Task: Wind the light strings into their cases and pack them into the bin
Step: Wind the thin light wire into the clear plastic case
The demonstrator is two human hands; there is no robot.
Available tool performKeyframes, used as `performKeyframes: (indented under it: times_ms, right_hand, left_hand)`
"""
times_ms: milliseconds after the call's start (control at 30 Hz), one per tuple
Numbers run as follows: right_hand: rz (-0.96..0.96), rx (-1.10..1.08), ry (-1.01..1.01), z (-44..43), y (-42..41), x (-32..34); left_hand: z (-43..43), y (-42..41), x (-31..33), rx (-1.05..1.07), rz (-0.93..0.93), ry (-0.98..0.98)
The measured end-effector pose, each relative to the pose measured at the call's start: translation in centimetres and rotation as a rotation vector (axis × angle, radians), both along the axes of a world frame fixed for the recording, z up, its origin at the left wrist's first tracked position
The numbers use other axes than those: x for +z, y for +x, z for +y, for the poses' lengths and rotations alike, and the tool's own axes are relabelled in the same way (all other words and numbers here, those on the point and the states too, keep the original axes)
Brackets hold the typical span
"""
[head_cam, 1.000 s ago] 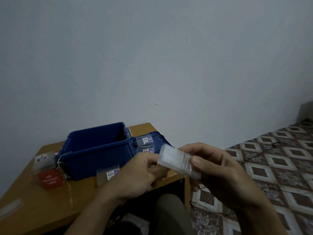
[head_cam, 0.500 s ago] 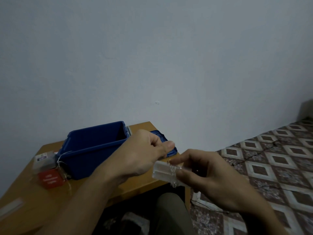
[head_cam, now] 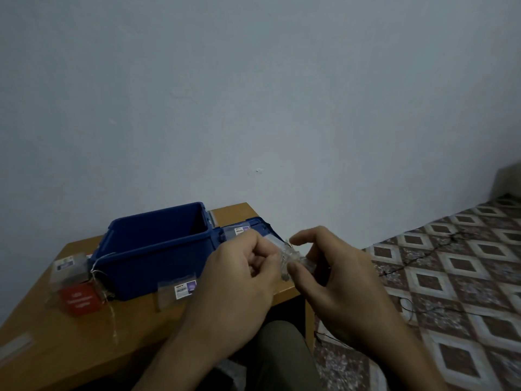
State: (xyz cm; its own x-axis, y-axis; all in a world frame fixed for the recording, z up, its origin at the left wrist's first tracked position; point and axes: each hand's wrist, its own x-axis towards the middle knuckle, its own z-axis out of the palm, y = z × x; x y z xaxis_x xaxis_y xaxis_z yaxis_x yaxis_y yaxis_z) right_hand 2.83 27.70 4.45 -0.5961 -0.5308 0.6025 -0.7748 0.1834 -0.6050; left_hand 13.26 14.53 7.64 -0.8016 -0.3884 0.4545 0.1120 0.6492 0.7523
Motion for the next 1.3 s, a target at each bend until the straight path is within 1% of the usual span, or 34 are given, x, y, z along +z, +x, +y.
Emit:
performKeyframes:
  times_ms: [133, 267, 433, 600, 667, 767, 833, 967, 1033, 1067, 1167, 1300]
  right_hand:
    - [0.032, -0.017, -0.011, -0.3, 0.3, 0.0]
    - [0.052, -0.045, -0.038, -0.5, 0.1, -0.3]
    - [-0.02, -0.009, -0.082, -0.5, -0.1, -0.6]
    - [-0.107, 0.061, -0.148, -0.7, -0.5, -1.0]
    - [-0.144, 0.078, -0.159, -0.8, -0.5, -1.1]
    - [-0.172, 0.091, -0.162, -0.9, -0.5, -1.2]
    - [-0.189, 0.109, -0.175, -0.9, -0.5, -1.2]
    - [-0.283, 0.184, -0.247, -0.9, -0.3, -0.9]
    - [-0.34, 0.223, -0.291, -0.9, -0.3, -0.7]
    - [-0.369, 0.243, -0.305, -0.8, -0.3, -0.6]
    - [-0.492, 0.319, -0.334, -0.6, -0.3, -0.4]
    - [-0.646, 0.411, -0.338, -0.4, -0.3, -0.2]
  left_hand:
    - [0.3, 0.1, -0.5, 0.036, 0.065, -0.039]
    - [-0.1, 0.0, -0.8, 0.034, 0.038, 0.033]
    - [-0.6, -0.1, -0.8, -0.009, 0.014, 0.104]
    - [-1.1, -0.5, -1.1, -0.038, -0.052, 0.276]
    - [-1.2, -0.5, -1.2, -0.037, -0.059, 0.279]
    - [-1.4, -0.4, -1.2, -0.003, -0.069, 0.226]
    - [-1.5, -0.5, -1.3, 0.014, -0.082, 0.27]
    - [-1.7, -0.7, -1.5, 0.005, -0.109, 0.508]
    - [-1.8, -0.6, -1.5, -0.073, -0.127, 0.629]
    - [-1.9, -0.5, -1.5, -0.115, -0.127, 0.66]
    - [-2.2, -0.3, -1.4, -0.177, -0.119, 0.622]
    - [-2.5, -0.1, -1.6, -0.208, -0.097, 0.577]
